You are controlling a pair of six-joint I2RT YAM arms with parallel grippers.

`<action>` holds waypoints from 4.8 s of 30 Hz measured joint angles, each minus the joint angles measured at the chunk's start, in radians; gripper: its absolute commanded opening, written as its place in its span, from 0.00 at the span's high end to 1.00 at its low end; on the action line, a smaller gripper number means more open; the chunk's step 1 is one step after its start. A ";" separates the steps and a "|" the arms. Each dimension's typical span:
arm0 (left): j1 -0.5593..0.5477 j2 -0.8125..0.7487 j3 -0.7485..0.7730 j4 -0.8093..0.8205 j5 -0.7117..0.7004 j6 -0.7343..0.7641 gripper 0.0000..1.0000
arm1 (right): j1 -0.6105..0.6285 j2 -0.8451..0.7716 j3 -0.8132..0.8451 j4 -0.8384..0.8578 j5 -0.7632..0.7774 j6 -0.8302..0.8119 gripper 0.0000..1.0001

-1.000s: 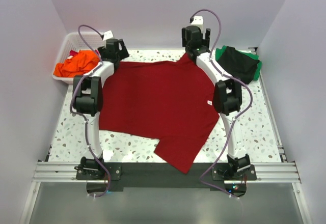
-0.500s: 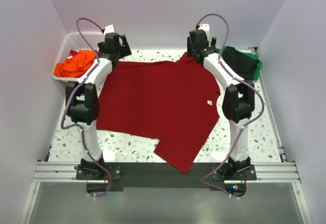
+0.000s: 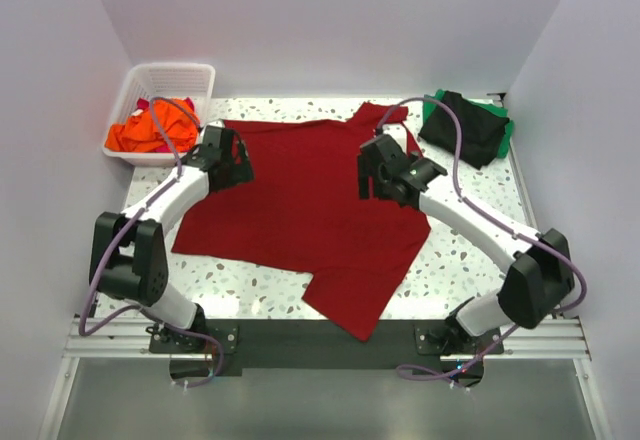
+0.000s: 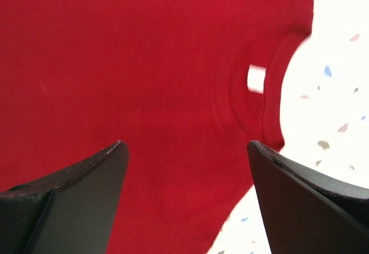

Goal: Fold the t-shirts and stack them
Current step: Flatten the tshirt out, then fold the tshirt

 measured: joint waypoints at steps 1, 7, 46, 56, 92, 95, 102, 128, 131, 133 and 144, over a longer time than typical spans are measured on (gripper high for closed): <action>0.000 -0.017 -0.027 -0.012 0.001 -0.004 0.00 | 0.003 -0.022 -0.029 -0.013 -0.006 0.017 0.12; 0.002 -0.164 -0.171 -0.030 0.014 -0.008 0.00 | 0.084 -0.125 -0.228 -0.028 -0.034 0.124 0.12; 0.200 -0.415 -0.364 -0.385 -0.068 -0.337 0.41 | 0.338 -0.196 -0.476 0.036 -0.217 0.313 0.11; 0.293 -0.342 -0.364 -0.417 -0.063 -0.394 0.48 | 0.343 -0.206 -0.497 0.031 -0.218 0.309 0.09; 0.477 -0.156 -0.374 -0.215 0.004 -0.385 1.00 | 0.329 -0.168 -0.433 -0.038 -0.214 0.179 0.05; 0.478 -0.155 -0.370 -0.214 0.009 -0.369 1.00 | 0.329 -0.219 -0.479 -0.052 -0.241 0.180 0.05; 0.481 -0.180 -0.351 -0.217 0.026 -0.322 1.00 | 0.328 -0.275 -0.565 -0.093 -0.300 0.189 0.04; 0.481 -0.252 -0.221 -0.230 0.095 -0.227 1.00 | 0.674 -0.237 -0.588 -0.054 -0.372 0.303 0.25; 0.481 -0.251 -0.222 -0.226 0.097 -0.226 1.00 | 0.675 -0.217 -0.582 -0.027 -0.367 0.304 0.26; 0.481 -0.250 -0.222 -0.224 0.099 -0.225 1.00 | 0.675 -0.200 -0.570 -0.008 -0.366 0.303 0.27; 0.481 -0.246 -0.229 -0.223 0.106 -0.213 1.00 | 0.676 -0.139 -0.539 0.061 -0.370 0.297 0.32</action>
